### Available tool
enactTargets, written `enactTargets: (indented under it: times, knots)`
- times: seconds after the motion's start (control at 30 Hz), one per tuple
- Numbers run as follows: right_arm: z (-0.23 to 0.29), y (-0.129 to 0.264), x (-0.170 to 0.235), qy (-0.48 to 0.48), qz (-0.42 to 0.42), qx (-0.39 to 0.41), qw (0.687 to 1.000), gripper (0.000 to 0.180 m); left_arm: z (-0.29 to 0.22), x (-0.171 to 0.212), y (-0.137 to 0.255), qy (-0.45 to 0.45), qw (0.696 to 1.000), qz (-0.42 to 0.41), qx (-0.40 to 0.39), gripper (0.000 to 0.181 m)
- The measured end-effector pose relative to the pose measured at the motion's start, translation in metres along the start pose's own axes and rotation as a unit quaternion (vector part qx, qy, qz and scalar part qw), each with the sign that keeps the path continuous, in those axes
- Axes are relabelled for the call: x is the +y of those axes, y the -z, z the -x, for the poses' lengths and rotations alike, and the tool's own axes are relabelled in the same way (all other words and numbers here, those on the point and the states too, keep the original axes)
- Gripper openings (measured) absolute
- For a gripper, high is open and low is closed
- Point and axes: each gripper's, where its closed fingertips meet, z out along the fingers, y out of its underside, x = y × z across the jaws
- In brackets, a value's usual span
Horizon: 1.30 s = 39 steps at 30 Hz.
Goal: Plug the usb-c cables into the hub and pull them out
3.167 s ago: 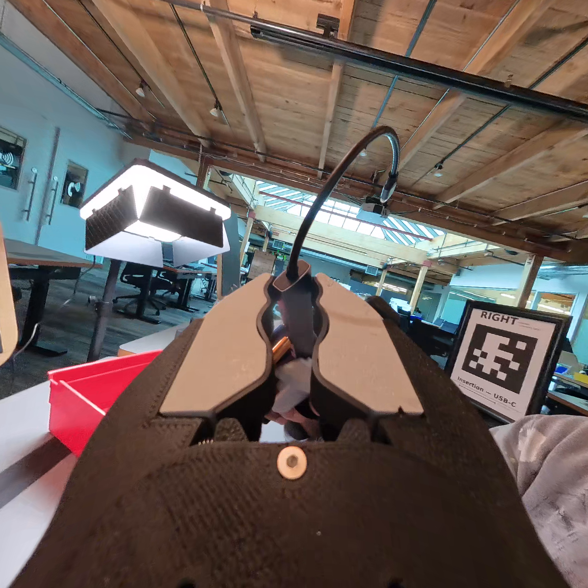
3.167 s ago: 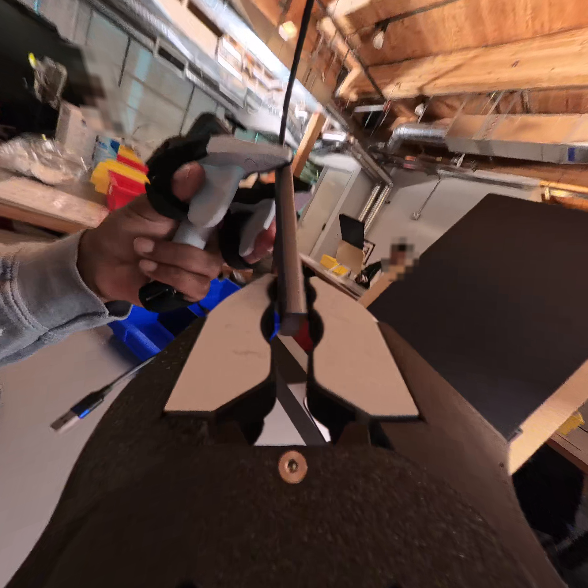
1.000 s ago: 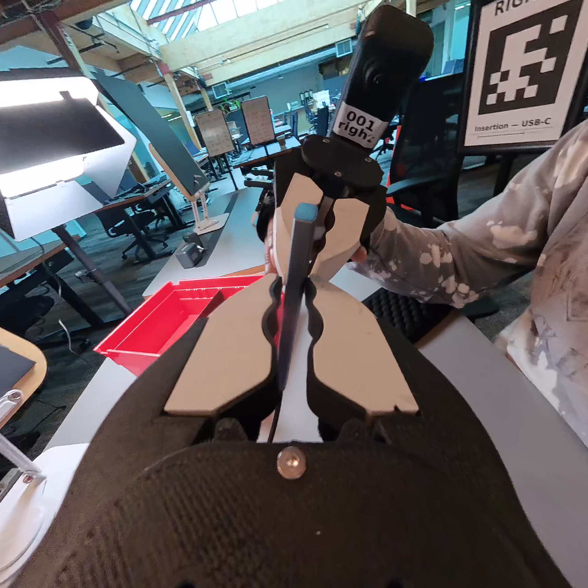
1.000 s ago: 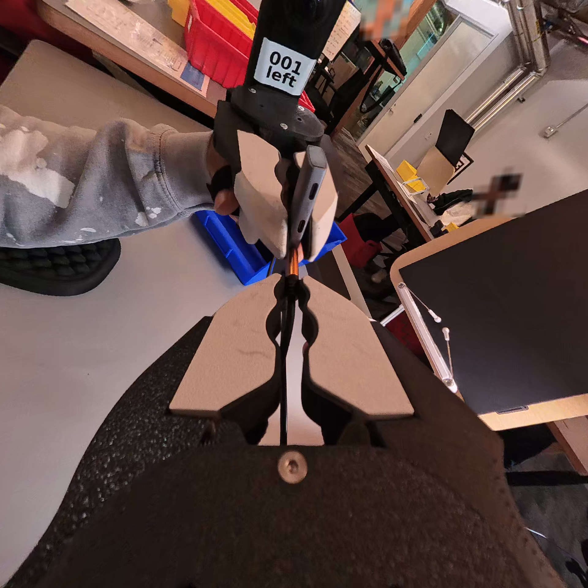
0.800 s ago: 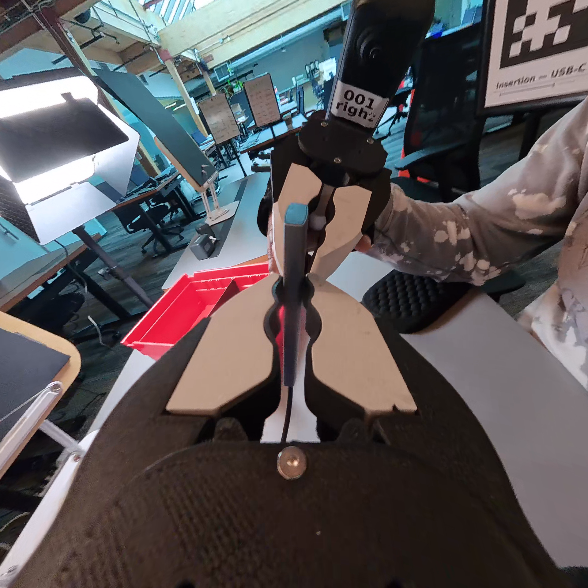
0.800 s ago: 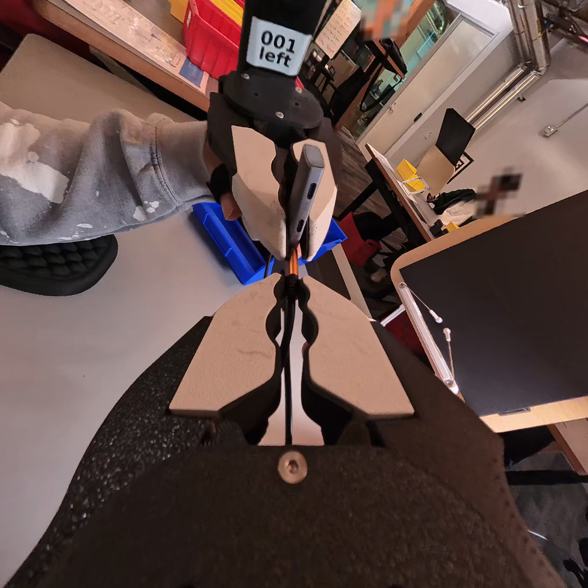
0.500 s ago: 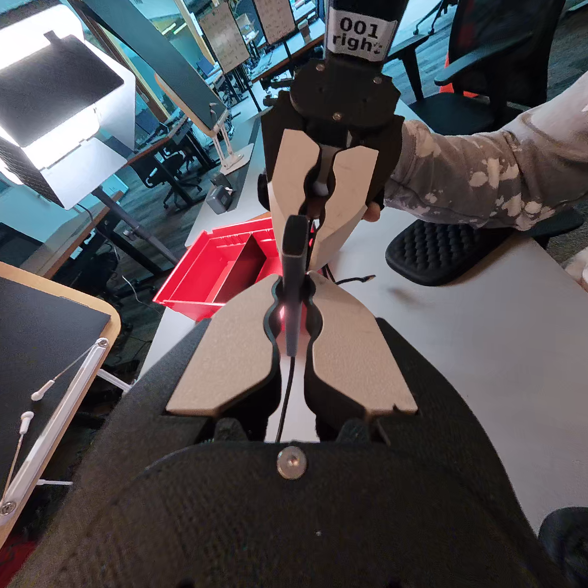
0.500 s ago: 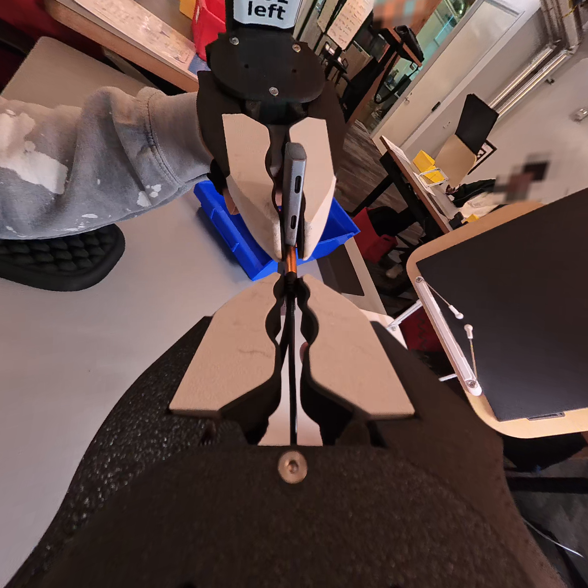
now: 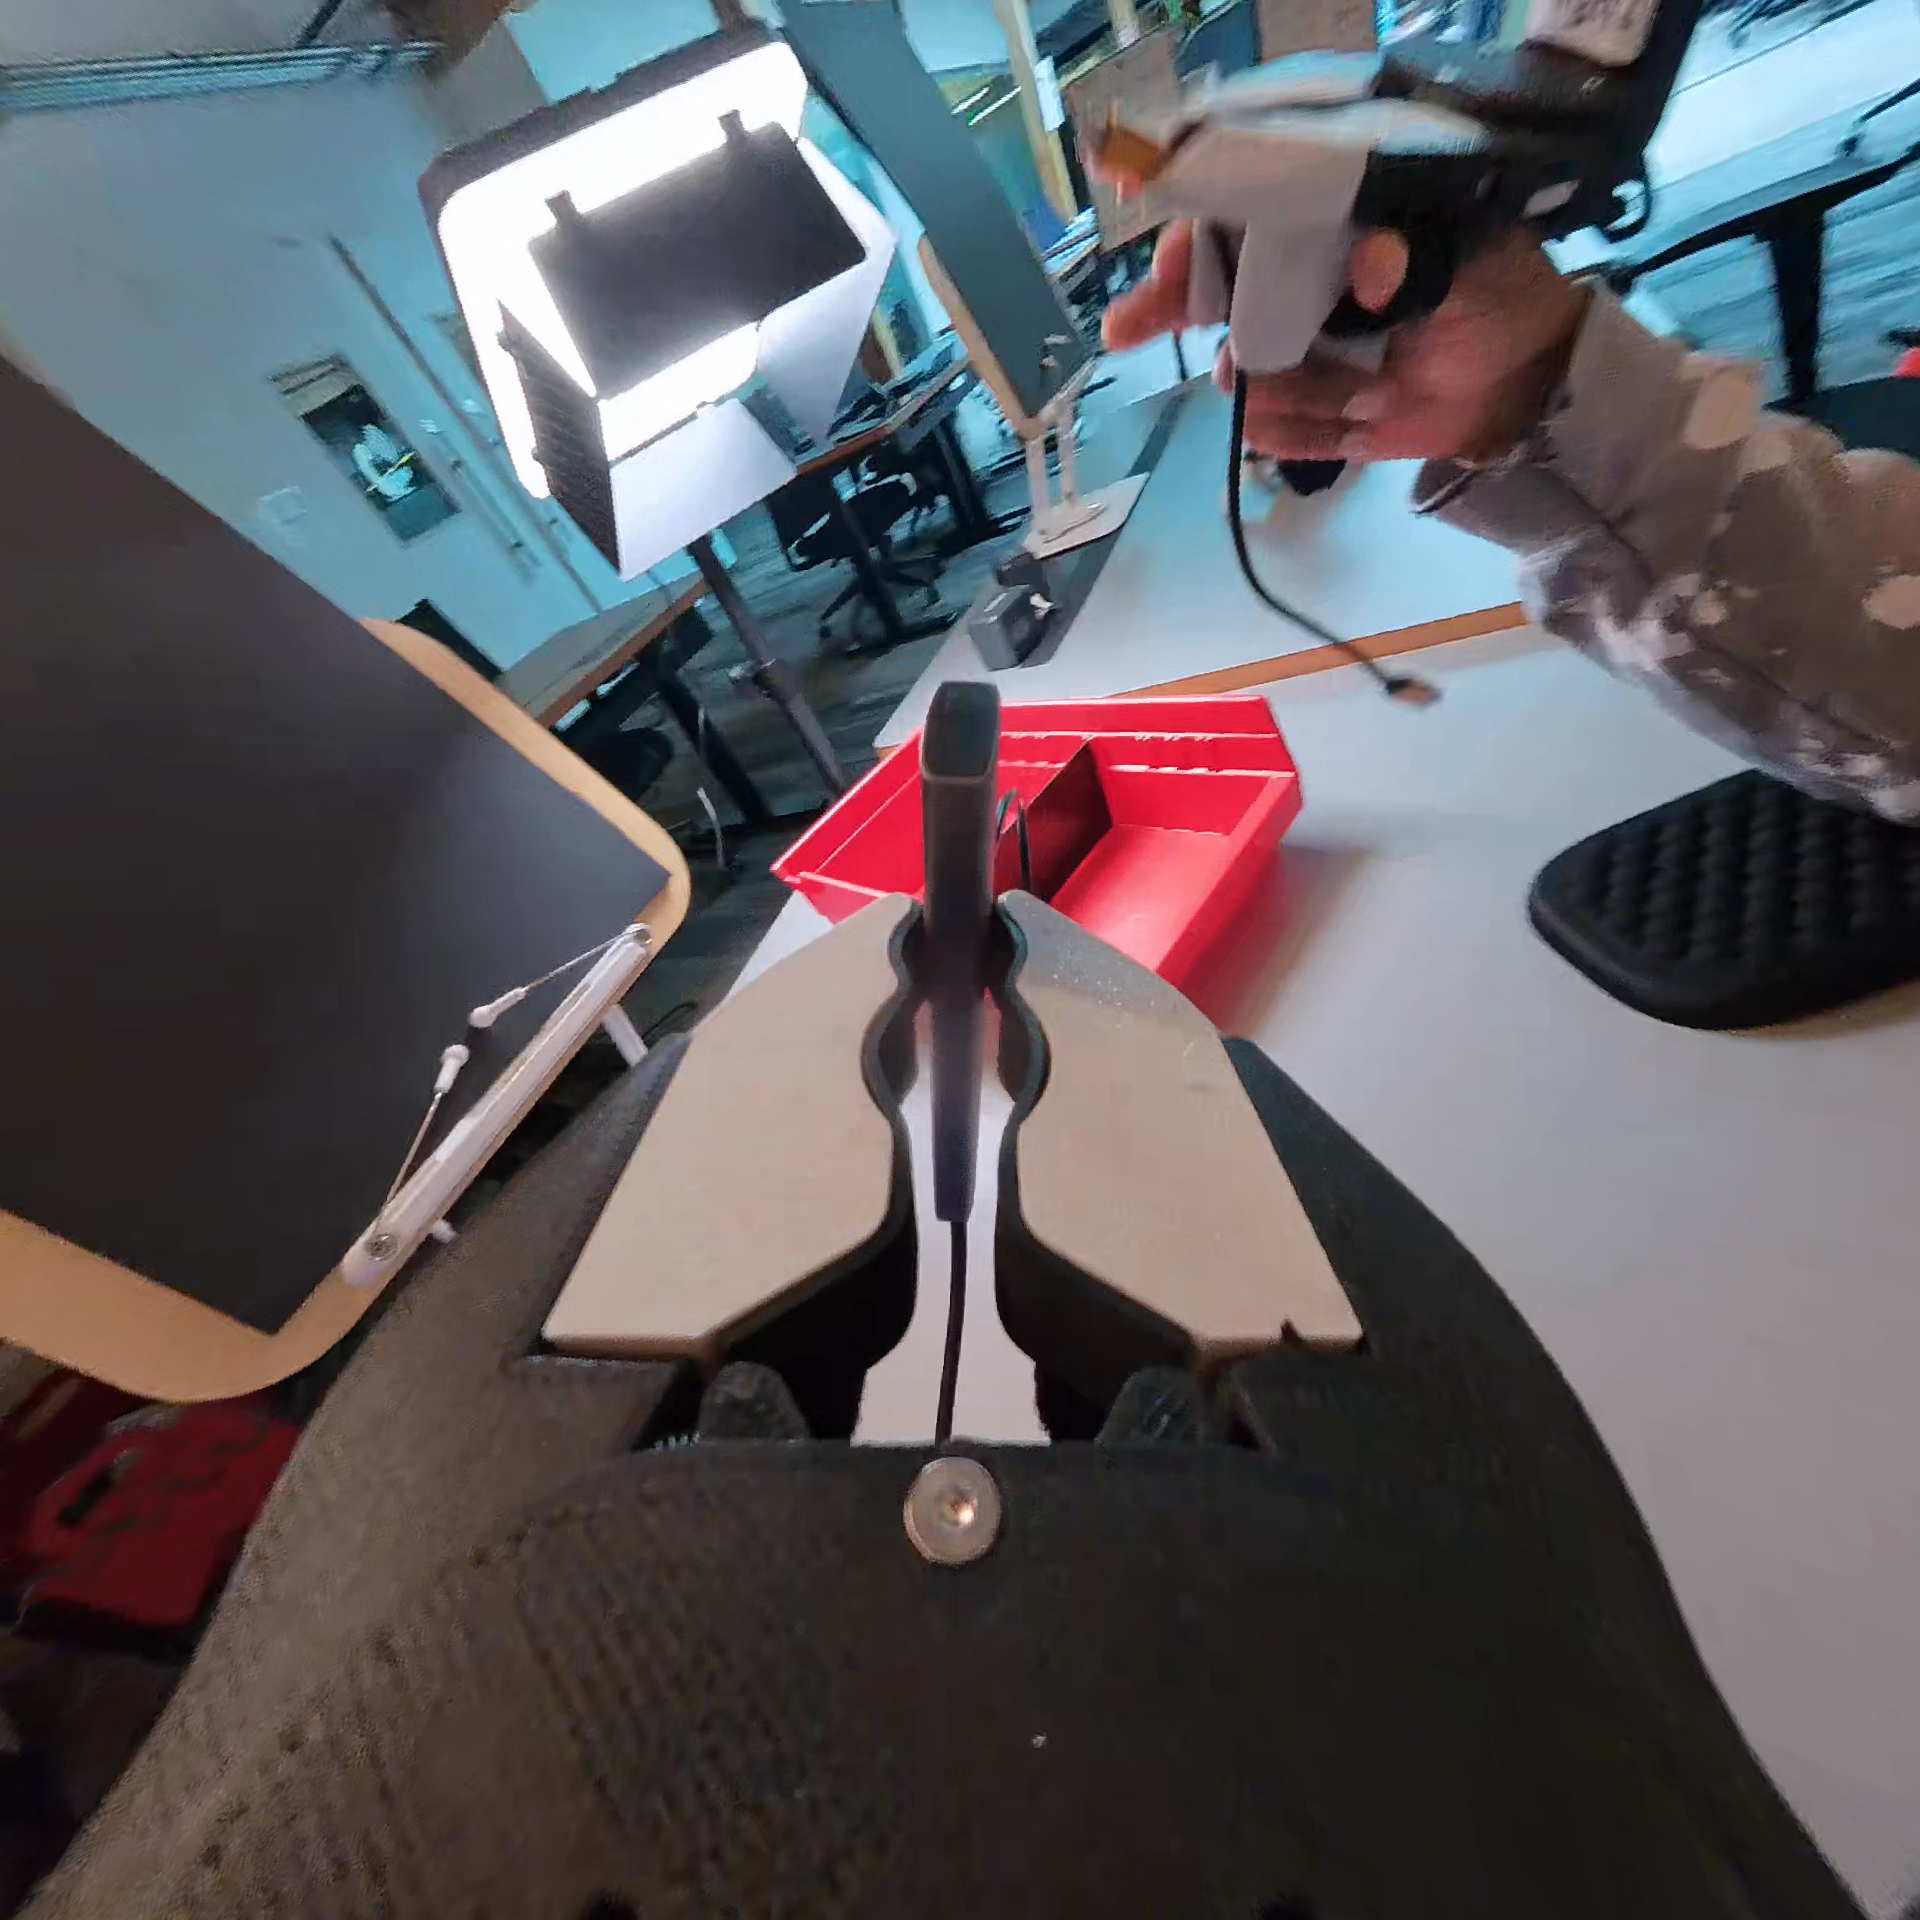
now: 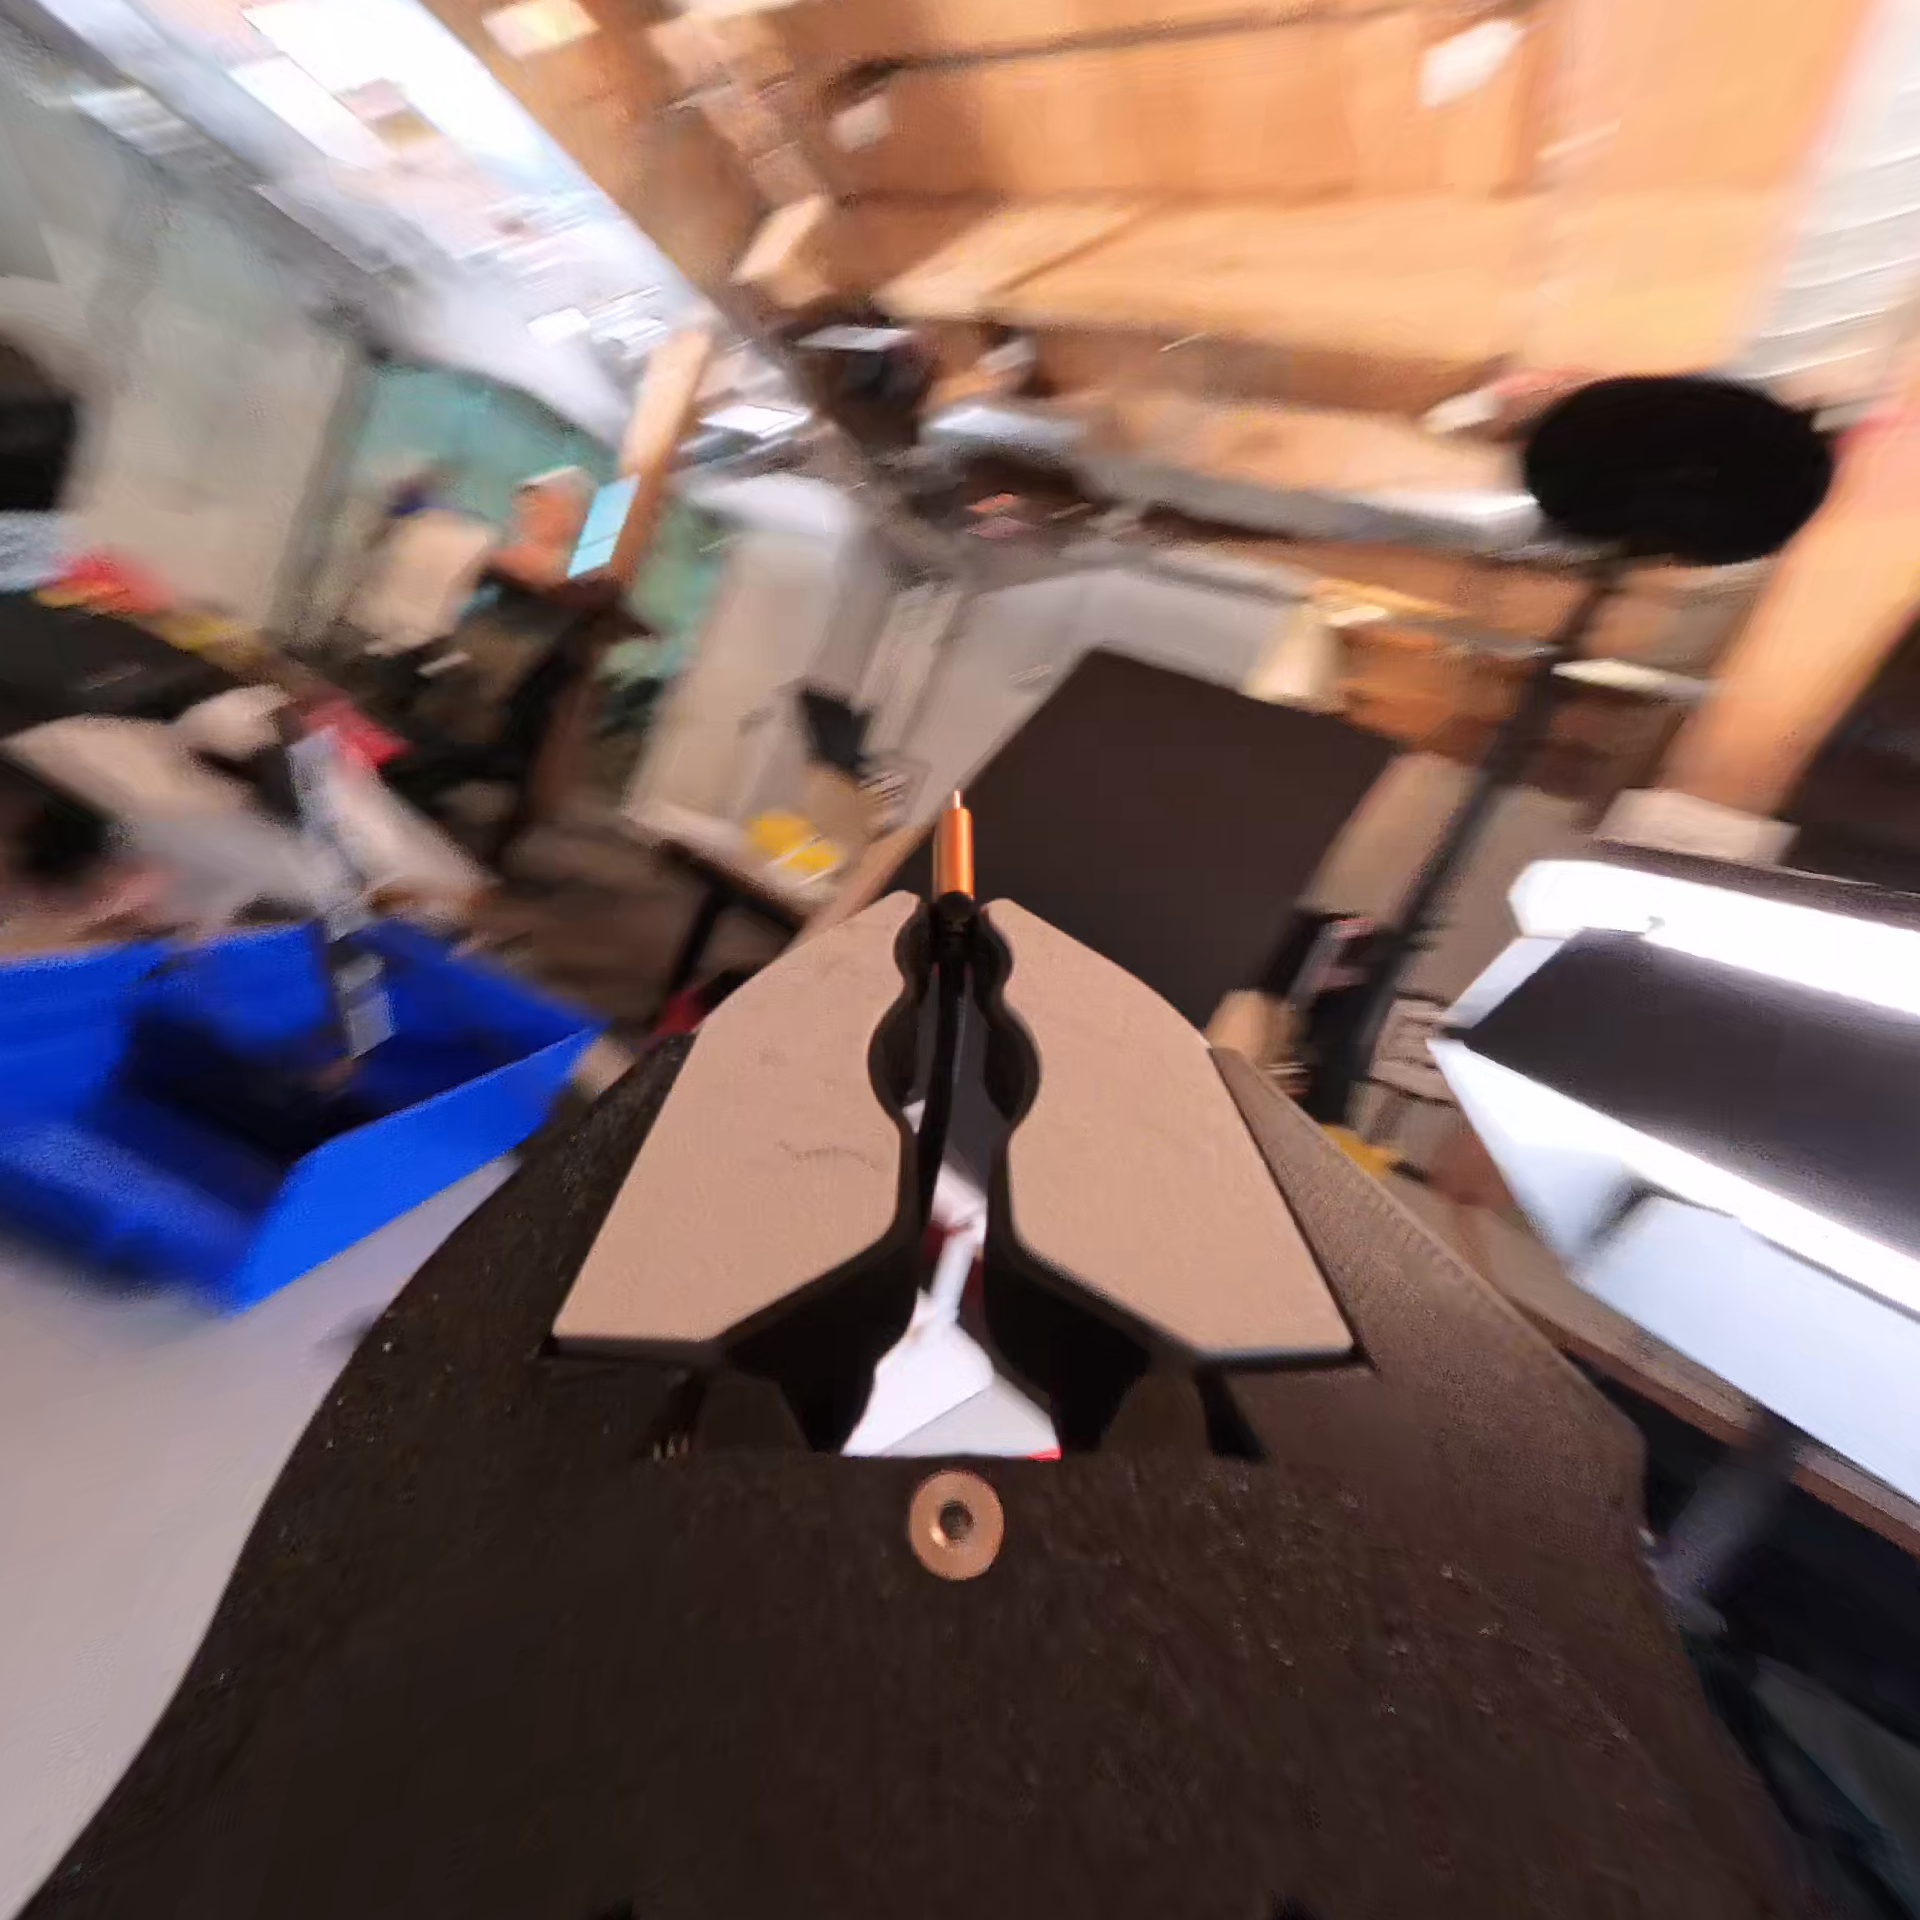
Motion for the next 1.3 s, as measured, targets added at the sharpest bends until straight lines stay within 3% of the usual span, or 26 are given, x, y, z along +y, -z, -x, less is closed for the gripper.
enactTargets:
  times: [0.07,0.17,0.37,0.53,0.67,0.73,0.87,0.93,0.97,1.03,1.2,1.3]
  knots:
    - [-0.029,0.004,-0.006,0.009,-0.053,0.098,0.994,0.007,0.005,0.005,-0.007,0.013,1.0,0.008,-0.012,0.011]
    - [-0.044,0.004,0.007,0.023,-0.092,0.147,0.985,0.007,0.01,0.01,-0.011,0.036,0.999,0.007,-0.019,0.011]
    - [-0.048,-0.027,0.04,-0.022,-0.102,0.113,0.988,0.007,0.018,0.014,-0.017,0.051,0.998,0.0,-0.033,0.011]
    - [-0.061,-0.059,0.076,0.004,-0.04,0.079,0.996,0.007,0.018,0.018,-0.022,0.054,0.998,0.007,-0.032,0.011]
    - [-0.058,-0.054,0.129,0.041,0.064,0.054,0.996,0.007,0.018,0.021,-0.023,0.053,0.998,0.01,-0.032,0.011]
    - [-0.05,-0.039,0.176,0.063,0.186,0.023,0.98,0.007,0.017,0.021,-0.023,0.058,0.998,0.011,-0.027,0.011]
    - [-0.025,0.021,0.27,0.119,0.449,-0.075,0.883,0.009,0.013,0.018,-0.025,0.065,0.998,0.01,-0.016,0.01]
    - [-0.02,0.047,0.289,0.143,0.524,-0.1,0.834,0.024,0.009,0.016,-0.027,0.06,0.998,0.011,-0.009,0.01]
    - [-0.017,0.051,0.288,0.143,0.532,-0.105,0.828,0.03,0.006,0.016,-0.029,0.059,0.998,0.012,-0.004,0.01]
    - [-0.008,0.044,0.268,0.118,0.509,-0.111,0.845,0.038,0.001,0.015,-0.032,0.058,0.998,0.013,0.008,0.01]
    - [0.054,-0.001,0.171,0.043,0.325,-0.208,0.922,0.041,-0.014,0.017,-0.045,0.058,0.997,0.019,0.042,0.01]
    - [0.106,-0.012,0.137,0.034,0.263,-0.297,0.917,0.041,-0.028,0.015,-0.053,0.052,0.996,0.019,0.068,0.01]
